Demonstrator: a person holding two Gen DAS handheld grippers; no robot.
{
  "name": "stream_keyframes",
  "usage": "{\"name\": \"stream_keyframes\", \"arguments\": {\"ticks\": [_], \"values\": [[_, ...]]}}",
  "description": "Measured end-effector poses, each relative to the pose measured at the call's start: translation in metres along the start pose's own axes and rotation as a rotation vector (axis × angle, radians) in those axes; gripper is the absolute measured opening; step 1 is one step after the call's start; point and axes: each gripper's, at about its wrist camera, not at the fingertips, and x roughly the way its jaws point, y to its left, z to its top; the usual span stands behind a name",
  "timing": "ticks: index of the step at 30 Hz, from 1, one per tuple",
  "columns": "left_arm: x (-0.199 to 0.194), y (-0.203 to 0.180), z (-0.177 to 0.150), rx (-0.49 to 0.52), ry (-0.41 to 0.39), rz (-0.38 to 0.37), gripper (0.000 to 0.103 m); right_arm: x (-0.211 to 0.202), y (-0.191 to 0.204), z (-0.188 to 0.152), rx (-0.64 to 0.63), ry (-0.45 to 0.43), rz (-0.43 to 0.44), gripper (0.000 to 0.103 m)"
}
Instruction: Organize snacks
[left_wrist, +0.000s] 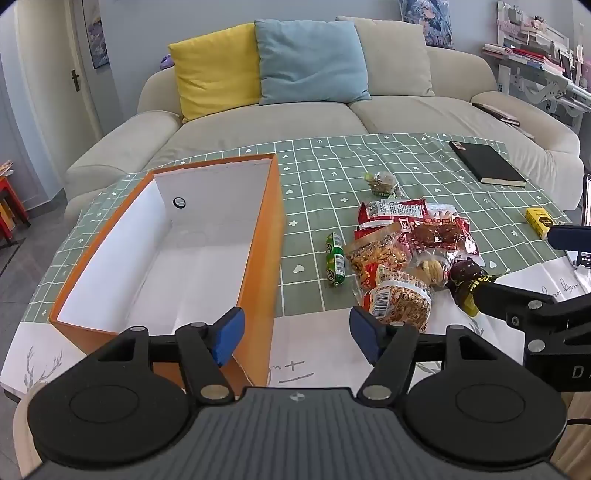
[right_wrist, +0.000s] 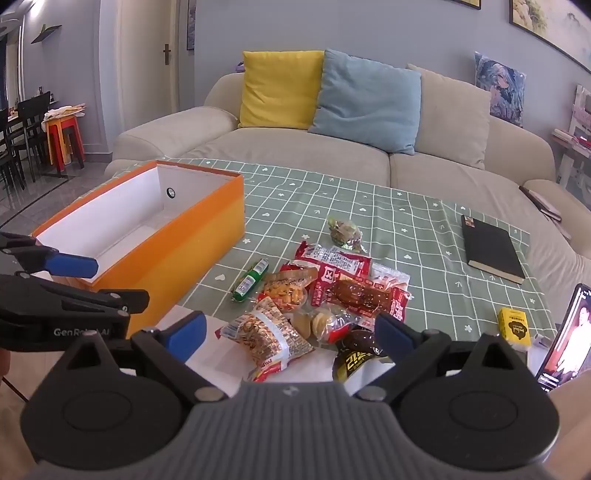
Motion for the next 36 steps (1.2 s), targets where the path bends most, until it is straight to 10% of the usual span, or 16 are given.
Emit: {"name": "stream_keyframes", "arguments": {"ticks": [36], "values": [[0.0060,-0.0063,-0.0053,0.028,0.035,-0.015,0.077,-0.0025,0.0014,0.0001,-0.007,0.008,0.001,0.095]]}}
